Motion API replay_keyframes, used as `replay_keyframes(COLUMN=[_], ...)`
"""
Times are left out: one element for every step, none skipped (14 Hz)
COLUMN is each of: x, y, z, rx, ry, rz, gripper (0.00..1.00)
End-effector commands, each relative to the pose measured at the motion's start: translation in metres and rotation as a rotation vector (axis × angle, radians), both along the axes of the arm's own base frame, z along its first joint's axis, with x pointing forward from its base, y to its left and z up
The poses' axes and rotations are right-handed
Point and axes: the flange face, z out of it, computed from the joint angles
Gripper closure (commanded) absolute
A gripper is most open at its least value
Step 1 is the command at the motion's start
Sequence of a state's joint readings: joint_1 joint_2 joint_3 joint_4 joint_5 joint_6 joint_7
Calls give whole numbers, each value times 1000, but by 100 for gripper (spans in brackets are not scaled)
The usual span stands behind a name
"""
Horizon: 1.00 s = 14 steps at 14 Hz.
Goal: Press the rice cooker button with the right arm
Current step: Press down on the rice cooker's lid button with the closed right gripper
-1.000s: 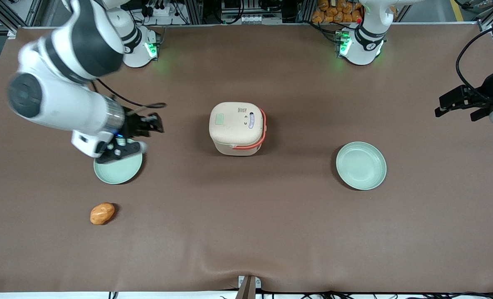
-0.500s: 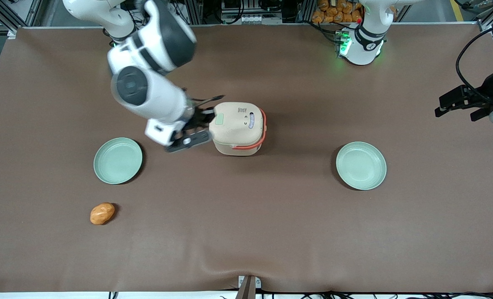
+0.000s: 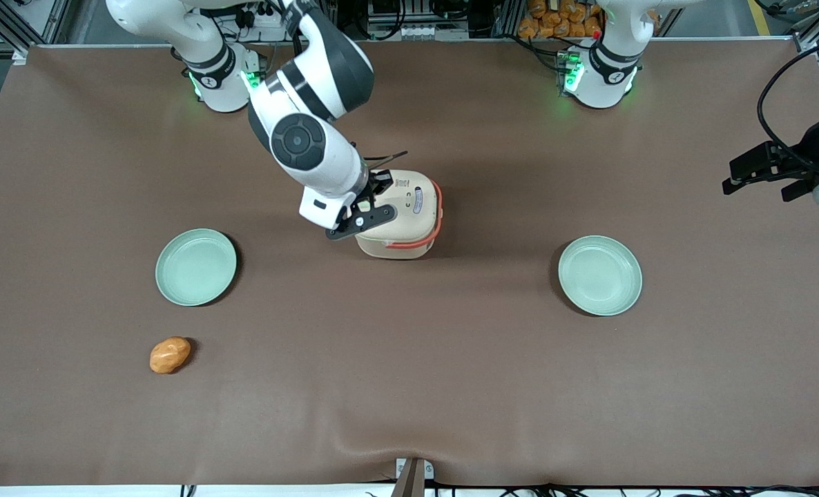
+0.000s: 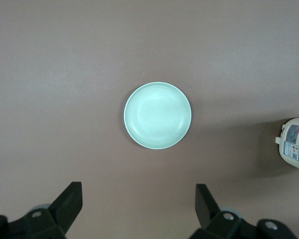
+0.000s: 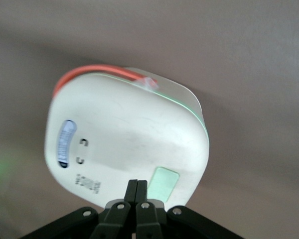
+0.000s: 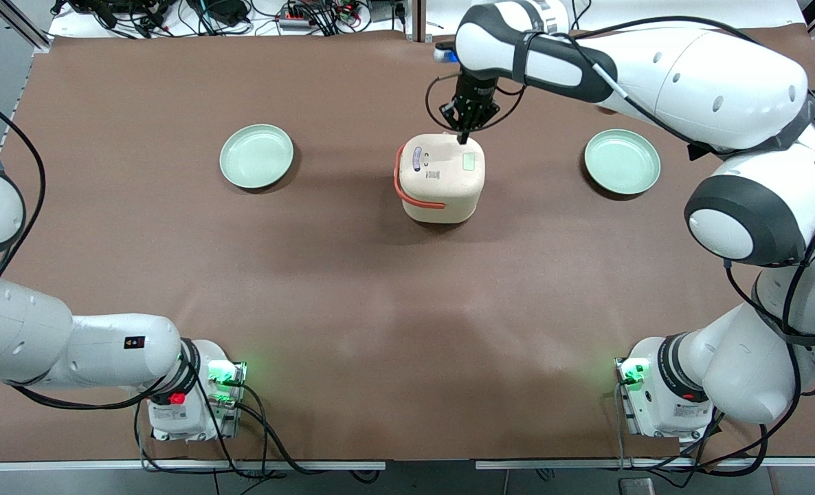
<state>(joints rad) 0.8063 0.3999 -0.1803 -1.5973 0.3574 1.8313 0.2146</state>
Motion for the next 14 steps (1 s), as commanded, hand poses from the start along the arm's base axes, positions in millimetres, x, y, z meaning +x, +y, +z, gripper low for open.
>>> replay_keyframes(x=[-5,-5,-5,-6,-6,-6,-6,-7,-8,-8,-8,-8,-8,-8], y=[-5,-7,-7,-7,-7,-7,-8,-9,-10,-10,-10,-10,-10,-10], z=[-7,-15,-19,-20,-21,-21,-21,-24,-27,-28,-28,-31,-32,-32], rx=[1,-7,-12,-15,-17,-17,-18,-21,-25,-26,-27,-31,-32,-31], ry=[19,28,34,38,40,42,43,48,53,54,55,58,59,60], rz=[-12,-16,-18,-17,-16,-16,-17,-17,-18,-18,-18,-18,-18,-19], gripper=[98,98,99,99,99,99,99,99,99,99,99,99,99,99])
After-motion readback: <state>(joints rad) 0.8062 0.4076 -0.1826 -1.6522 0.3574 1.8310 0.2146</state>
